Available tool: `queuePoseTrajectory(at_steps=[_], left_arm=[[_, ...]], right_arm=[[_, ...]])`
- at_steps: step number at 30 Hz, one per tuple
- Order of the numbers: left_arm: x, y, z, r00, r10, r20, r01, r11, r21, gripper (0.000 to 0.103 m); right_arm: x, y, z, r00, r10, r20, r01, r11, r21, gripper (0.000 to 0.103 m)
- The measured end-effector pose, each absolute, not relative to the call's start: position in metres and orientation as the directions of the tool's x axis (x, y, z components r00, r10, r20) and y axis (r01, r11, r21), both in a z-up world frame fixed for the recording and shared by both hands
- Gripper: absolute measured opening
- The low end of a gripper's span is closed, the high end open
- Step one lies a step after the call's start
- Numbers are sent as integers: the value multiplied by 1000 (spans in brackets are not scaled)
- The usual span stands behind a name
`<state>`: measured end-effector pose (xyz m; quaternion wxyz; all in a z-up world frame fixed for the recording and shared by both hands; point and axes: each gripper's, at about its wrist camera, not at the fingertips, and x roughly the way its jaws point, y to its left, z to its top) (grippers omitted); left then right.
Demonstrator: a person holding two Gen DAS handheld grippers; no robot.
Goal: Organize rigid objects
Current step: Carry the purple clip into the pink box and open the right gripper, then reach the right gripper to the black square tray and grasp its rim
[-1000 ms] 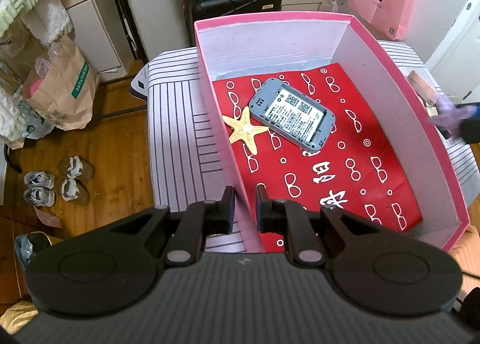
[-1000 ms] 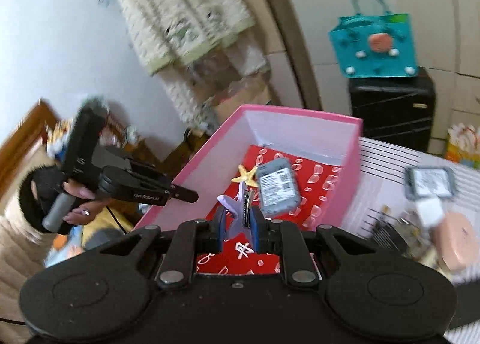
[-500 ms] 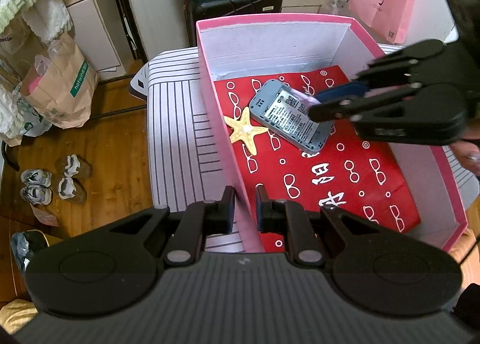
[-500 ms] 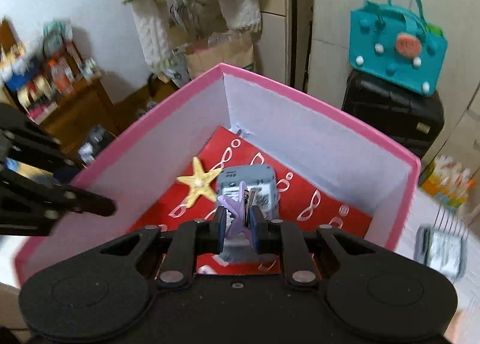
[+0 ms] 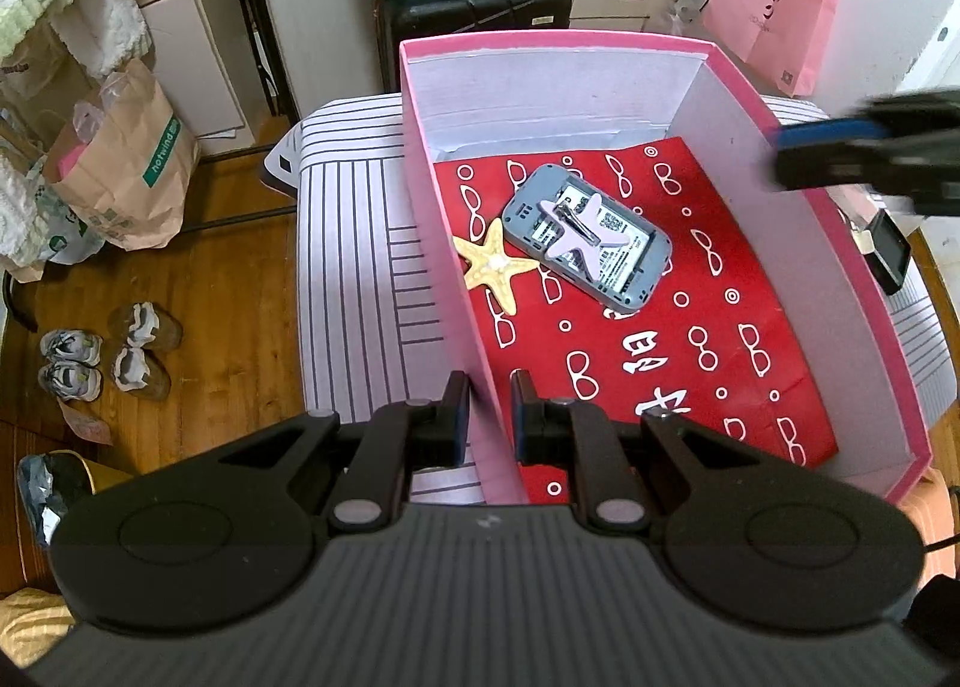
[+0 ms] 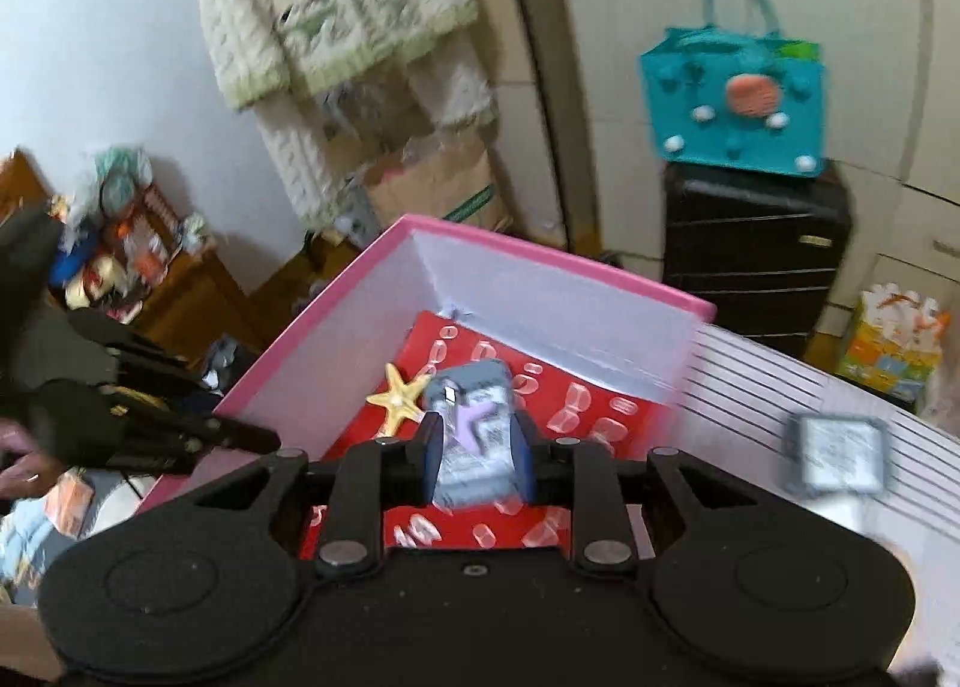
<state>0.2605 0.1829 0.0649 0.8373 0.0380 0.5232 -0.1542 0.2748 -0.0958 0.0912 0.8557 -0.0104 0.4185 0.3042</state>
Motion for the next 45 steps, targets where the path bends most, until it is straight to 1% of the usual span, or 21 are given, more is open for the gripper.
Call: queuePoseTrajectory(at_steps=[4,8,12,17,22,26,30,33,38,41,45], left_arm=[[260,183,65,407,-219,-887,291,951,-102,13],[259,185,65,412,-229,-882,278,953,-118,13],[259,189,64,423,-249,-871,256,955,-148,13],[258,185,63,428,-228,-874,256,959,-125,13],[259,186,63,426,-228,-876,244,961,-131,13],[258,188,63,429,-237,-872,231,962,-147,13],[258,189,63,429,-237,-871,225,963,-151,13],[258,187,62,429,-231,-873,224,964,-144,13],[259,187,63,427,-226,-876,217,965,-143,13],[259,186,63,426,-221,-877,213,967,-140,13],[259,183,63,425,-210,-880,214,969,-127,13]], right_arm=[[242,-143,106,535,449,-716,-466,863,193,32],[220,-188,103,582,376,-721,-378,910,169,36],[211,-227,83,595,333,-731,-295,937,187,42],[203,-267,49,587,309,-748,-177,951,254,48],[198,-293,20,578,276,-768,-88,957,278,51],[194,-306,1,553,278,-786,-48,952,303,51],[188,-314,-13,532,263,-805,-22,954,298,52],[189,-320,-22,527,261,-809,-12,954,300,57],[199,-329,-30,550,257,-794,10,949,314,72],[208,-334,-33,571,244,-783,21,950,311,75],[222,-341,-35,592,249,-767,27,944,328,75]])
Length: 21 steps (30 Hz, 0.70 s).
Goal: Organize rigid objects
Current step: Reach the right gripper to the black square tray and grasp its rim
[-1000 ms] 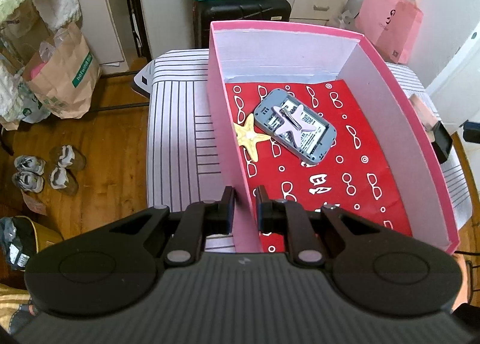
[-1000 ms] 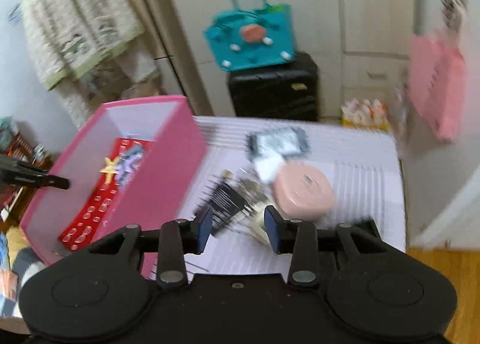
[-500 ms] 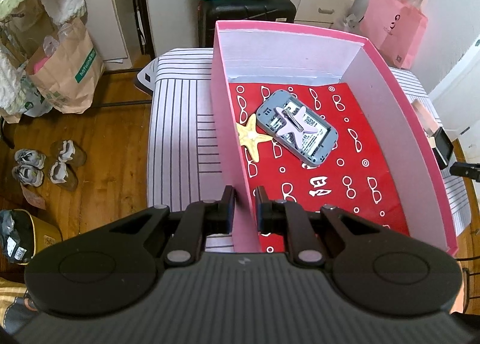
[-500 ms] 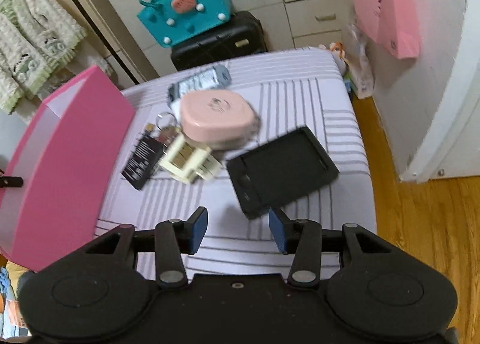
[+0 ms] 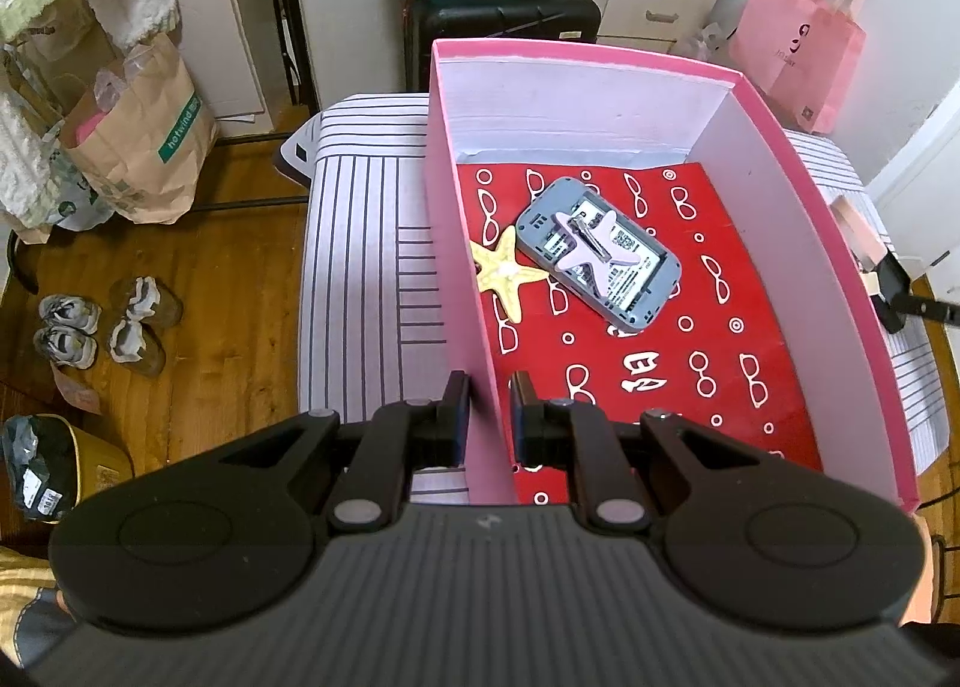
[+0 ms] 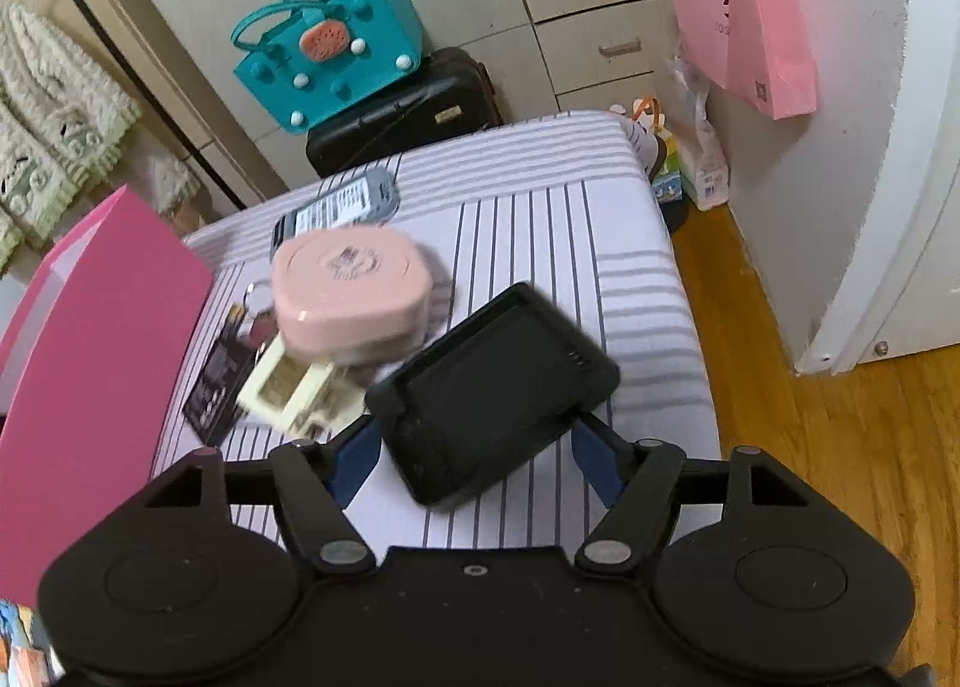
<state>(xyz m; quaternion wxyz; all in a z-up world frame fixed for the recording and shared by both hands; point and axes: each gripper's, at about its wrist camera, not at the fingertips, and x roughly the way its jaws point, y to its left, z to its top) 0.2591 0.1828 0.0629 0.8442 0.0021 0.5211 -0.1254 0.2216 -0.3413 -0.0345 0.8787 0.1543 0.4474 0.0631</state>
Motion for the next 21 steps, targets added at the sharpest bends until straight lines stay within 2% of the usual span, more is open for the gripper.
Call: queuePoseTrajectory(at_steps=[3,5,10,14,18,21], left_arm=[[259,183,63,426,-207,-881,212,969,-125,13],[259,182,63,425,-207,-881,212,969,-126,13],[258,182,63,425,-206,-881,213,969,-124,13],[258,183,62,425,-208,-881,214,969,-125,13],[258,183,62,423,-210,-881,212,969,-128,13],[259,183,62,424,-209,-881,213,969,-127,13]], right_arm=[[235,-341,-34,596,236,-768,10,954,301,76],[242,-339,-35,596,226,-770,-2,960,280,83],[254,-328,-37,606,201,-769,-35,973,226,88],[254,-313,-40,611,147,-778,-85,989,121,92],[252,-302,-39,620,81,-781,-86,996,35,85],[243,-302,-35,613,68,-787,-77,997,26,74]])
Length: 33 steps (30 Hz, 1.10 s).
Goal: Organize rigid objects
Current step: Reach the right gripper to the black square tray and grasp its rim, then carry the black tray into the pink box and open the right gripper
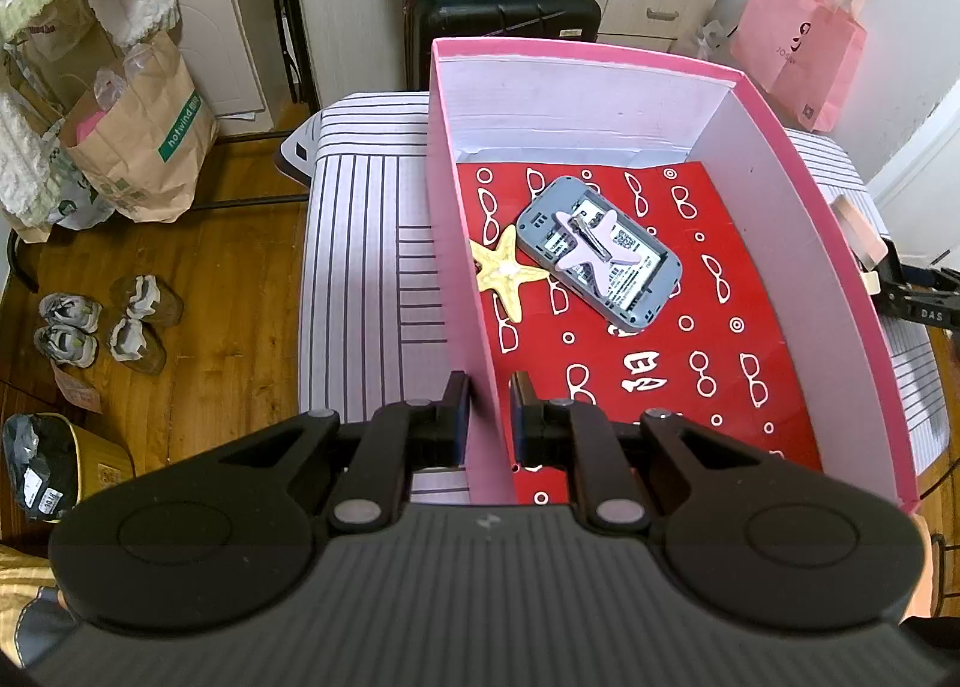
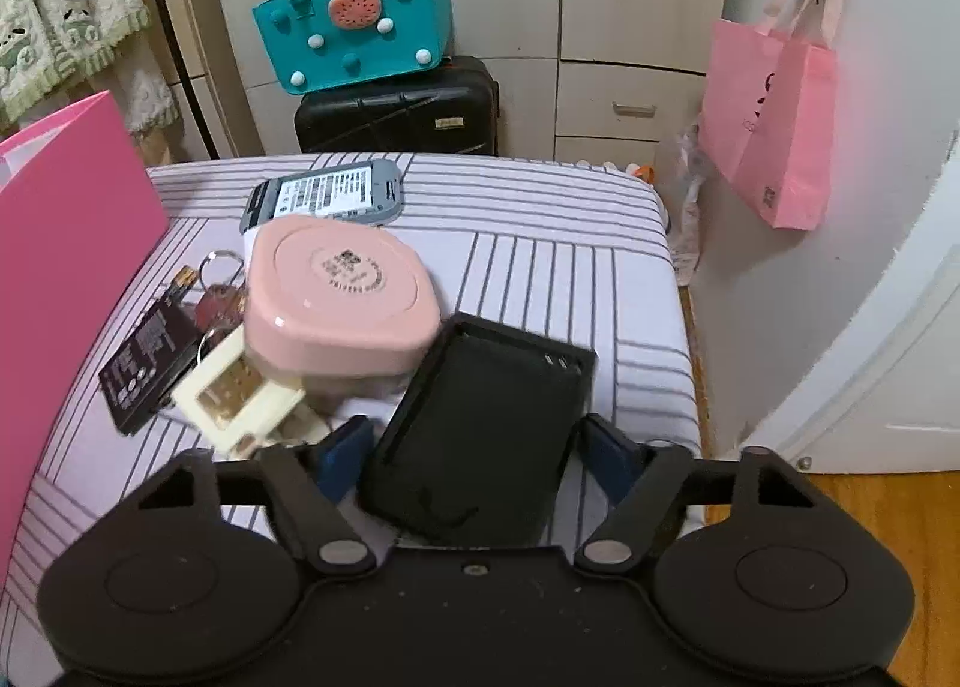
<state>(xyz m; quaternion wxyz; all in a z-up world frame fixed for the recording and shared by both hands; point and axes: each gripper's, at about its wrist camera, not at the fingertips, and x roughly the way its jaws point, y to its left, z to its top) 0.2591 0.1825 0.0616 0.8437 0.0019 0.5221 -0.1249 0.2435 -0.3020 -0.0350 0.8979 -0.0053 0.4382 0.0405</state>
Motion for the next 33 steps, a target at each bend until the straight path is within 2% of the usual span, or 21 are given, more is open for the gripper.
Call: queuePoseTrajectory(at_steps=[2,11,16,21,26,33], left_arm=[[259,183,61,423,-210,-881,214,968,-128,13],[261,177,63,407,-197,-892,233,966,-107,13],[265,168,65,374,-153,-915,277,960,-47,13],[264,157,68,361,-88,-928,328,944,39,8],[261,154,69,381,-71,-922,343,937,70,8],[261,152,69,389,-64,-919,357,930,86,8]], right_arm=[[235,-303,-33,600,58,-798,-69,997,21,70],[219,-302,-33,570,63,-819,-74,997,25,70],[223,-295,-30,600,3,-800,-76,996,-52,67],[212,-296,-10,615,-4,-788,-73,995,-62,67],[195,-290,12,640,30,-768,-88,995,-35,67],[182,-253,49,658,154,-737,-193,981,32,67]])
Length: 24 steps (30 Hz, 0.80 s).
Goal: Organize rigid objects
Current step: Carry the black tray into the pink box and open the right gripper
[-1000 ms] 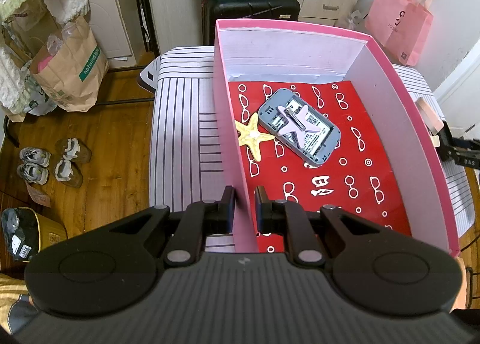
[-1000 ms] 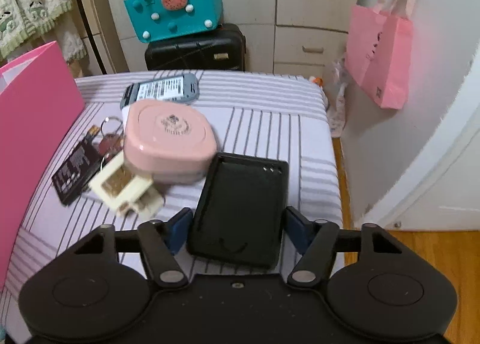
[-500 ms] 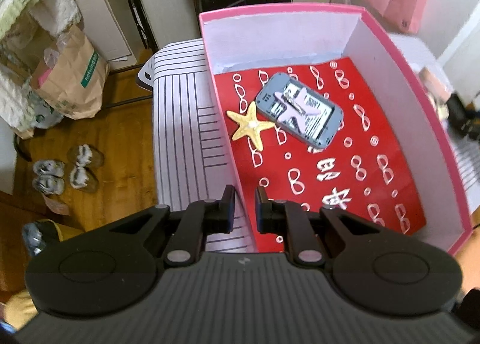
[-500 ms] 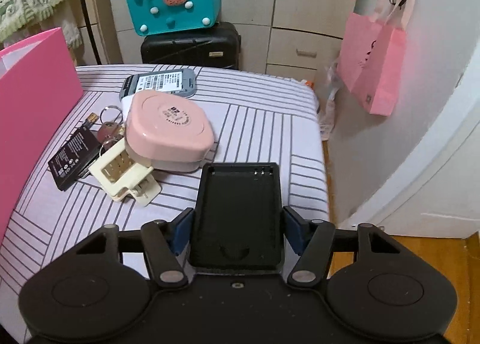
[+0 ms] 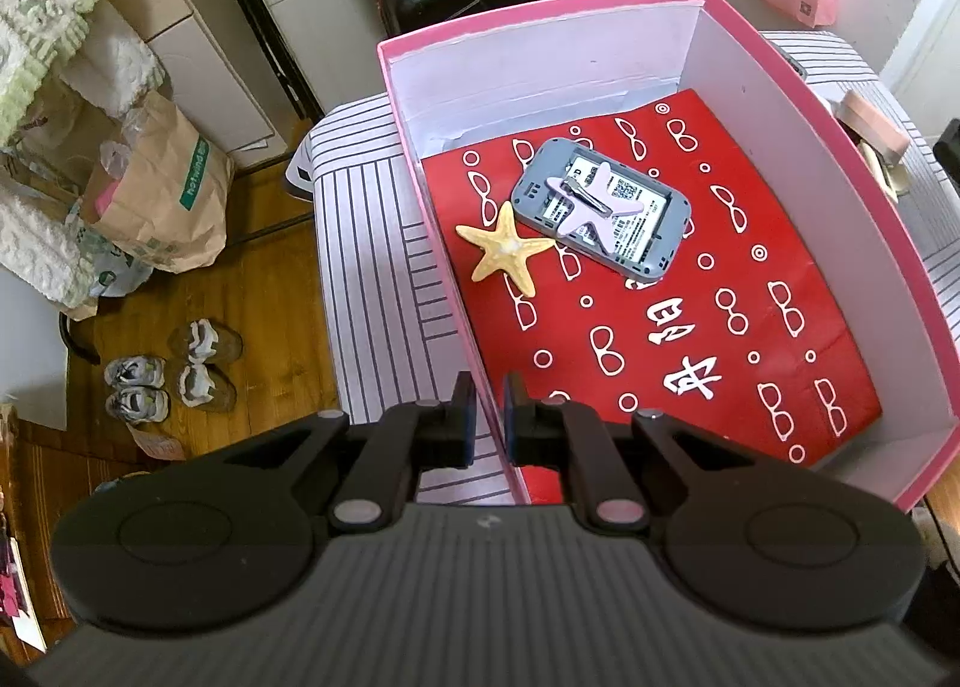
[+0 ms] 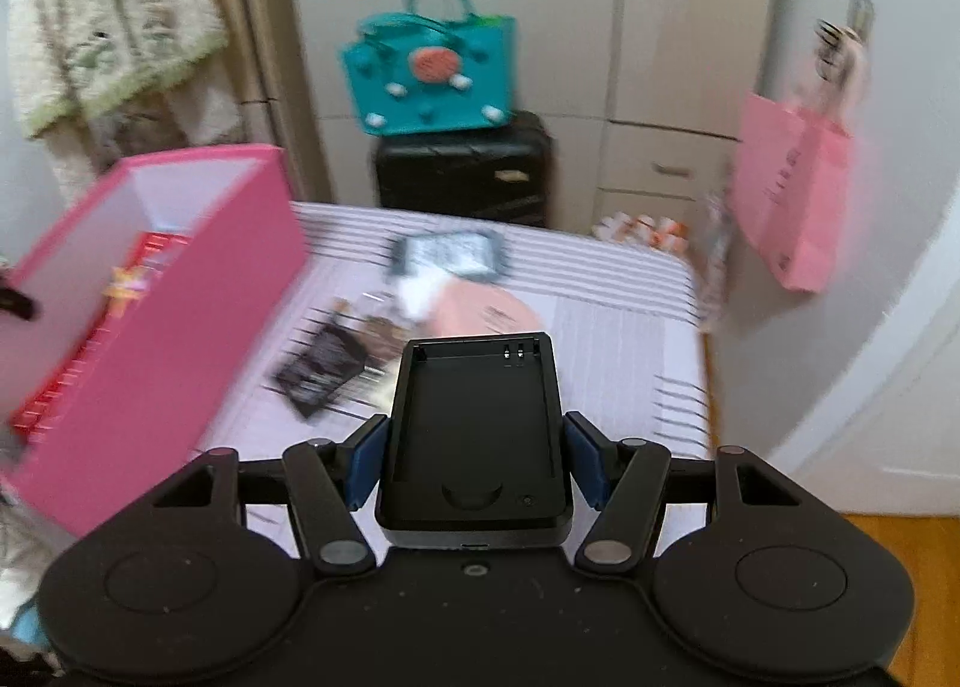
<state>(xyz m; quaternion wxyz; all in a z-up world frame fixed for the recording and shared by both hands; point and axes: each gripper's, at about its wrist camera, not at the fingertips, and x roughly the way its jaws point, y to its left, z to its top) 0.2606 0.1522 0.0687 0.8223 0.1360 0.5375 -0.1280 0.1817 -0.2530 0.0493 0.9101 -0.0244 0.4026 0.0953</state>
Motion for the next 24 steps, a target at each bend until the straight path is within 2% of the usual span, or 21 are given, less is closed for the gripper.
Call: queuePoseTrajectory(at_steps=[7,12,24], left_arm=[[260,154,69,387,-80,-918,365,928,74,8],[261,155,69,385,-91,-918,375,925,66,9],[266,165,70,355,-157,-922,402,916,-1,12]], right_arm=[[183,-190,88,628,344,-698,-394,914,96,67],[191,-138,98,542,470,-697,-544,828,135,67],[234,-36,62,280,529,-801,-765,627,146,67]])
